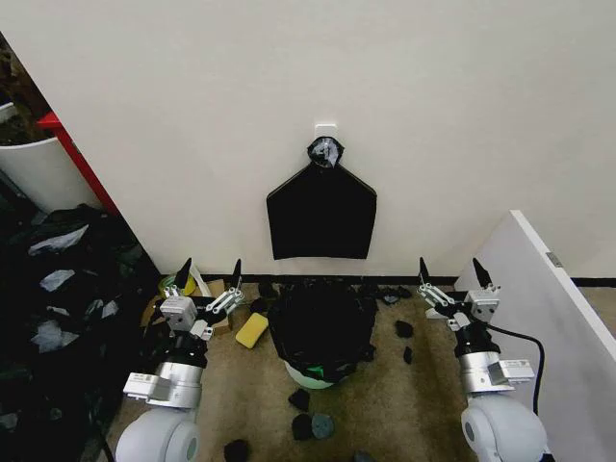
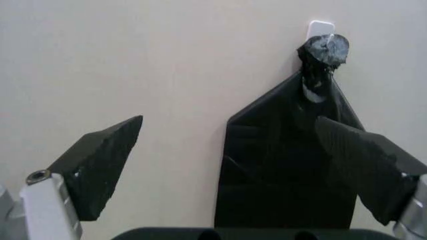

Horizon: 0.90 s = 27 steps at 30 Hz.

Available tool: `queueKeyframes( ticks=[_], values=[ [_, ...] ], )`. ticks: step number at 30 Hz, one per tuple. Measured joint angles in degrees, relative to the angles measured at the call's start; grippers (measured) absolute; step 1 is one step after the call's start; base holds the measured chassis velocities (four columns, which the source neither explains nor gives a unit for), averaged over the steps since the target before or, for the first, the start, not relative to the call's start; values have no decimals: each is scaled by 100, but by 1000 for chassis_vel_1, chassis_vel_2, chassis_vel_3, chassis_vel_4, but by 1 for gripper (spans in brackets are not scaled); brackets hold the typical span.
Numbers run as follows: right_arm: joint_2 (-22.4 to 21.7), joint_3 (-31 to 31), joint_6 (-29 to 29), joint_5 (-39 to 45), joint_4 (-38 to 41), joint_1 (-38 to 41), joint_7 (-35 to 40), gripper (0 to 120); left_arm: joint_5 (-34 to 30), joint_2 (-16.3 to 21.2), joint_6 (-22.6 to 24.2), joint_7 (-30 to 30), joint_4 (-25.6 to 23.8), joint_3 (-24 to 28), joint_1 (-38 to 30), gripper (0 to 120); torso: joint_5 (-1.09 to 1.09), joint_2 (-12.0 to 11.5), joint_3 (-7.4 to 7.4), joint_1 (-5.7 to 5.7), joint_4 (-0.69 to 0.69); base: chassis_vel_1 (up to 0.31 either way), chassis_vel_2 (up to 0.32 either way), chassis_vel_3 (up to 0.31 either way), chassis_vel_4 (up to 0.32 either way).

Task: Place the garbage bag over the trash bin.

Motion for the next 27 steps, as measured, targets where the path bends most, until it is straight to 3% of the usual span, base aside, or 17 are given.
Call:
queueKeyframes(
  ticks=[27],
  values=[
    [-6, 168, 63, 26, -90, 72, -235, 100, 153, -84, 59, -46, -79, 75, 113, 100, 0, 0, 0, 0, 0, 0, 0, 0, 0]
  ],
)
